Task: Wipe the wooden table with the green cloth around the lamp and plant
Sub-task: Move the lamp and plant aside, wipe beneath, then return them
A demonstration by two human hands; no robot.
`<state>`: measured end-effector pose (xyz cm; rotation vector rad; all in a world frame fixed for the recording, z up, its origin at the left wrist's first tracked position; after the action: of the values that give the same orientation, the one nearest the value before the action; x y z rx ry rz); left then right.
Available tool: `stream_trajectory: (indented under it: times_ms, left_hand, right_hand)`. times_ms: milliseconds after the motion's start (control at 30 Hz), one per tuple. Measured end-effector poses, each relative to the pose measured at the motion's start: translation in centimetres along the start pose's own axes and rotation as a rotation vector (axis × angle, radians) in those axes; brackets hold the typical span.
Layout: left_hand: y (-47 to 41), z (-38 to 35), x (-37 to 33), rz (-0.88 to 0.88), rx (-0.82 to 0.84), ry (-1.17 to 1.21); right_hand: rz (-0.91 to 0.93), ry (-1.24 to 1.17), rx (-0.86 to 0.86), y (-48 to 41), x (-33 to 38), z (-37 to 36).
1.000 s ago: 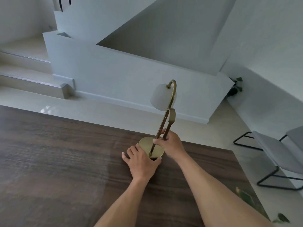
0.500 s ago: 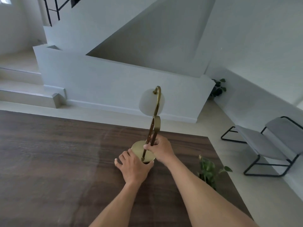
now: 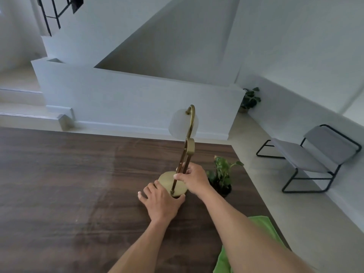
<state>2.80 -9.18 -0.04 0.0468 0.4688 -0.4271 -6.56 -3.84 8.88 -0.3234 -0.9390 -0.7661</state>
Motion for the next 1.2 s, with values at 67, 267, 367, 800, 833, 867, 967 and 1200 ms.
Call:
stream_trajectory:
  times_ms: [67, 267, 367, 800, 833, 867, 967, 1200]
  left_hand:
    - [1.2, -0.1, -0.3, -0.003, 0.017, -0.004]
    - [3.6, -1.2, -1.6, 0.005, 0.049, 0.038]
    - [4.5, -2.0, -2.0, 0.008, 0.059, 0.047]
    - [3.7, -3.5, -2.8, -0.036, 0.064, 0.040]
    - [3.6, -3.5, -3.0, -0.034, 0.062, 0.039]
    - [3.4, -3.6, -3.1, -0.032, 0.065, 0.036]
    - [2.9, -3.8, -3.5, -0.041, 0.065, 0.019]
    - [2.6, -4.2, -3.8, -0.055, 0.058, -0.002]
  right_hand:
    - [-0.016, 0.004, -0.003, 1.0, -0.6, 0.5]
    - [-0.056, -0.001, -0.033, 3.0, -1.9, 1.7]
    - [-0.071, 0.011, -0.056, 3.5, -2.6, 2.0]
    - [-0.080, 0.014, -0.120, 2.8, -4.7, 2.2]
    - [-0.079, 0.022, -0.122, 2.7, -4.7, 2.3]
    - [-0.080, 0.028, -0.126, 2.7, -4.7, 2.3]
    - [-0.089, 0.037, -0.150, 2.3, -5.0, 2.3]
    - [-0.084, 0.063, -0.206, 2.4, -5.3, 1.5]
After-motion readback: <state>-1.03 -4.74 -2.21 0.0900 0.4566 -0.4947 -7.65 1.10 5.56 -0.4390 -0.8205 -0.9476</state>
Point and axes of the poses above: each hand's wrist, its own y-axis away from the middle knuckle, its own z-axis out of the back of the hand, x = y × z, the point moved 1 cm from there along -y, towards the middle knuckle
